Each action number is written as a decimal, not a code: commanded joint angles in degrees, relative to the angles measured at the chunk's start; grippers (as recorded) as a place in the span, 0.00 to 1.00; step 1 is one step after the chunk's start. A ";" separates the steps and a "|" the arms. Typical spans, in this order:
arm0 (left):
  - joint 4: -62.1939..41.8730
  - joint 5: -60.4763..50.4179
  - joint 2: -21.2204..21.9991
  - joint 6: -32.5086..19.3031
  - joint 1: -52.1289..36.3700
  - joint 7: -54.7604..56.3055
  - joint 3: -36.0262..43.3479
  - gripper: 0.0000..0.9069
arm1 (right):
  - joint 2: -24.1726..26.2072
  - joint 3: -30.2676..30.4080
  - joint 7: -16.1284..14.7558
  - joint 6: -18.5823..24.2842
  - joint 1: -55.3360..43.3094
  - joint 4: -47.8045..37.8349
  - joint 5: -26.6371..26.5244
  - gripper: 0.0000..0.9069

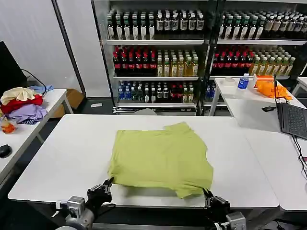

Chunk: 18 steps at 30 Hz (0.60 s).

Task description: Fold and organize the clothes.

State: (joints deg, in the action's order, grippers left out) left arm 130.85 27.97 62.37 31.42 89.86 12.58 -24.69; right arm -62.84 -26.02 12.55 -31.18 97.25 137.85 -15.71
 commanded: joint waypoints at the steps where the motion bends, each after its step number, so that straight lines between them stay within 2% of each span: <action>1: -0.87 -0.92 -1.35 -0.82 -1.72 -0.66 0.47 0.02 | 2.26 -1.49 -0.61 2.18 -5.60 -2.37 0.08 0.00; 12: -14.78 -2.40 -2.22 -1.48 -14.44 -1.28 6.30 0.02 | 4.36 7.79 -1.71 3.82 -22.66 -16.19 1.28 0.00; 18: -19.41 -3.78 -1.90 -1.87 -19.03 -1.27 9.31 0.02 | 4.09 10.61 -2.26 4.31 -27.85 -21.15 2.25 0.00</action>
State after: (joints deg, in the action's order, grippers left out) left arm 121.01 25.56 60.50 29.84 80.19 11.45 -19.84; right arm -59.50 -19.51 10.55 -27.55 79.33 124.73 -14.11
